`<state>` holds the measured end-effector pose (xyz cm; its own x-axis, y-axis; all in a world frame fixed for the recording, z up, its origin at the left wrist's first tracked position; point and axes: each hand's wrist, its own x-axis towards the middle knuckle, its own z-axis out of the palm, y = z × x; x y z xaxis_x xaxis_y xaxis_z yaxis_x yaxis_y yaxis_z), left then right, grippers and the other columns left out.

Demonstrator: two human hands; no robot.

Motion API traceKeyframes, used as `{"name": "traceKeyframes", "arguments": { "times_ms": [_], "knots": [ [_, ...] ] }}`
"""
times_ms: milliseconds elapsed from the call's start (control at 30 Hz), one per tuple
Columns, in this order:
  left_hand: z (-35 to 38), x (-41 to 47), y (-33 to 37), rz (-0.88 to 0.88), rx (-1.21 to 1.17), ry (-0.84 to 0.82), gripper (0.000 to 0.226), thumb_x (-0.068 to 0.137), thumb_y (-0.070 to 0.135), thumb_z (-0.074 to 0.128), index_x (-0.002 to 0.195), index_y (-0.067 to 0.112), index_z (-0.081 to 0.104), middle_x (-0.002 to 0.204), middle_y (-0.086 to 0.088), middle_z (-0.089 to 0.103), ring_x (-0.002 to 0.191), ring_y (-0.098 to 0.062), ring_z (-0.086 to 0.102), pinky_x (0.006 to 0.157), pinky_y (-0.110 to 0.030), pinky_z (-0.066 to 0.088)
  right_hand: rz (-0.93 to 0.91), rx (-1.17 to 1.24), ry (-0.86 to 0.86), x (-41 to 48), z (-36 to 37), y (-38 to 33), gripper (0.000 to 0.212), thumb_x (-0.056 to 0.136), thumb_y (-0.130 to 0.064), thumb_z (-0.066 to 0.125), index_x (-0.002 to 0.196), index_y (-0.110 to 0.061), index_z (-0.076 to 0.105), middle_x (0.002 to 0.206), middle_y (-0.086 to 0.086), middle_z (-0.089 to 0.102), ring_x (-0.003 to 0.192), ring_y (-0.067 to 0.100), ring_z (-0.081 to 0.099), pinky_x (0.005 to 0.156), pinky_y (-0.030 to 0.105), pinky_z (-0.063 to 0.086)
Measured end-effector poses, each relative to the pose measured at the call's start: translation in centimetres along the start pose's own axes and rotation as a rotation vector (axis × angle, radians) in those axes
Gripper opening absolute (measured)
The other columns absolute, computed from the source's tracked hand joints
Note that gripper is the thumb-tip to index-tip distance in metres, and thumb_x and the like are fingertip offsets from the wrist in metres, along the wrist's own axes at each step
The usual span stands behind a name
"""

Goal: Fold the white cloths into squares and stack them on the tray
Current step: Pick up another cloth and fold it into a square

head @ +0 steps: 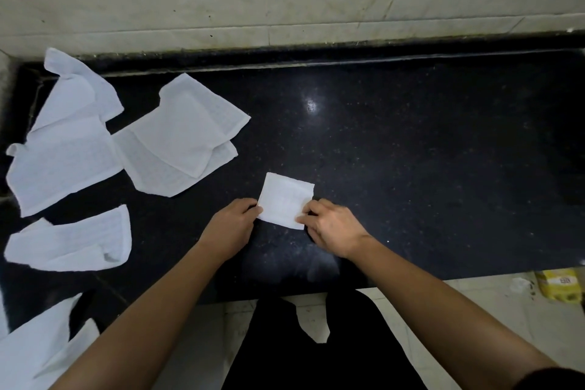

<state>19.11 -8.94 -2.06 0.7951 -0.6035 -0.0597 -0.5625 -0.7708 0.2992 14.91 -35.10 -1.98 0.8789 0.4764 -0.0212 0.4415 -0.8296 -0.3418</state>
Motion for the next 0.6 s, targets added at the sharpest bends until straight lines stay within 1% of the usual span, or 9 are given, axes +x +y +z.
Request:
{"name": "traceKeyframes", "arguments": {
  "times_ms": [100, 167, 200, 233, 300, 333, 400, 533, 600],
  "knots": [
    [-0.2, 0.8, 0.4, 0.012, 0.047, 0.091, 0.028, 0.077, 0.001, 0.062, 0.104, 0.001, 0.069, 0.116, -0.02, 0.064, 0.1, -0.038, 0.065, 0.074, -0.046, 0.057, 0.055, -0.019, 0.108, -0.1, -0.7, 0.0, 0.023, 0.088, -0.018, 0.065, 0.11, -0.017, 0.073, 0.113, 0.006, 0.063, 0.09, 0.024, 0.063, 0.069, 0.038, 0.057],
    [-0.4, 2.3, 1.0, 0.037, 0.094, 0.113, 0.033, 0.086, 0.009, 0.049, 0.115, 0.001, 0.064, 0.128, -0.02, 0.06, 0.114, -0.038, 0.06, 0.083, -0.047, 0.053, 0.15, -0.041, 0.147, 0.5, -1.1, -0.1, 0.031, 0.095, -0.023, 0.059, 0.124, -0.013, 0.065, 0.128, 0.011, 0.059, 0.109, 0.029, 0.06, 0.084, 0.042, 0.055],
    [-0.6, 3.1, 1.3, 0.056, 0.13, 0.079, 0.038, 0.09, 0.012, 0.046, 0.124, 0.002, 0.059, 0.137, -0.019, 0.055, 0.124, -0.036, 0.055, 0.09, -0.048, 0.05, 0.197, -0.042, 0.112, 1.0, -1.2, -0.3, 0.039, 0.099, -0.028, 0.053, 0.133, -0.011, 0.058, 0.139, 0.013, 0.053, 0.121, 0.031, 0.054, 0.095, 0.045, 0.051],
    [-0.7, 3.7, 1.6, 0.073, 0.168, 0.011, 0.045, 0.095, 0.018, 0.041, 0.135, 0.003, 0.052, 0.147, -0.017, 0.047, 0.135, -0.033, 0.046, 0.099, -0.048, 0.046, 0.236, -0.042, 0.027, 1.4, -1.3, -0.5, 0.048, 0.103, -0.034, 0.045, 0.144, -0.009, 0.047, 0.151, 0.014, 0.042, 0.135, 0.033, 0.044, 0.106, 0.047, 0.043],
    [-0.3, 4.6, 1.6, 0.089, 0.254, -0.167, 0.057, 0.104, 0.034, 0.021, 0.152, 0.004, 0.026, 0.162, -0.012, 0.021, 0.15, -0.026, 0.02, 0.115, -0.049, 0.03, 0.269, -0.084, -0.215, 2.0, -0.9, -0.5, 0.065, 0.106, -0.047, 0.024, 0.158, -0.008, 0.014, 0.166, 0.011, 0.008, 0.153, 0.03, 0.01, 0.122, 0.048, 0.017],
    [0.0, 4.8, 1.2, 0.093, 0.292, -0.255, 0.063, 0.103, 0.041, 0.011, 0.155, 0.006, 0.011, 0.165, -0.01, 0.007, 0.152, -0.024, 0.007, 0.119, -0.05, 0.022, 0.262, -0.128, -0.311, 2.1, -0.6, -0.1, 0.07, 0.105, -0.053, 0.015, 0.158, -0.009, 0.0, 0.167, 0.008, -0.006, 0.154, 0.029, -0.005, 0.124, 0.048, 0.007],
    [0.4, 4.9, 0.3, 0.098, 0.314, -0.346, 0.07, 0.099, 0.051, -0.002, 0.155, 0.01, -0.006, 0.165, -0.006, -0.011, 0.152, -0.02, -0.01, 0.122, -0.051, 0.01, 0.242, -0.209, -0.391, 2.1, -0.2, 0.9, 0.076, 0.101, -0.061, 0.003, 0.156, -0.012, -0.014, 0.165, 0.005, -0.02, 0.151, 0.028, -0.019, 0.123, 0.052, -0.002],
    [0.5, 5.5, -1.0, 0.143, 0.303, -0.378, 0.075, 0.094, 0.059, -0.01, 0.155, 0.014, -0.011, 0.163, -0.003, -0.021, 0.15, -0.018, -0.016, 0.121, -0.051, 0.003, 0.221, -0.279, -0.442, 2.4, -0.1, 2.1, 0.082, 0.094, -0.07, -0.005, 0.155, -0.017, -0.02, 0.162, 0.001, -0.028, 0.15, 0.029, -0.023, 0.122, 0.055, -0.006],
    [0.6, 5.7, -1.3, 0.159, 0.302, -0.398, 0.079, 0.09, 0.061, -0.019, 0.154, 0.015, -0.014, 0.161, -0.002, -0.025, 0.15, -0.018, -0.018, 0.12, -0.051, 0.001, 0.225, -0.281, -0.461, 2.5, -0.1, 2.2, 0.083, 0.092, -0.072, -0.006, 0.155, -0.02, -0.021, 0.161, 0.0, -0.03, 0.149, 0.029, -0.025, 0.121, 0.055, -0.008]
  ]
}}
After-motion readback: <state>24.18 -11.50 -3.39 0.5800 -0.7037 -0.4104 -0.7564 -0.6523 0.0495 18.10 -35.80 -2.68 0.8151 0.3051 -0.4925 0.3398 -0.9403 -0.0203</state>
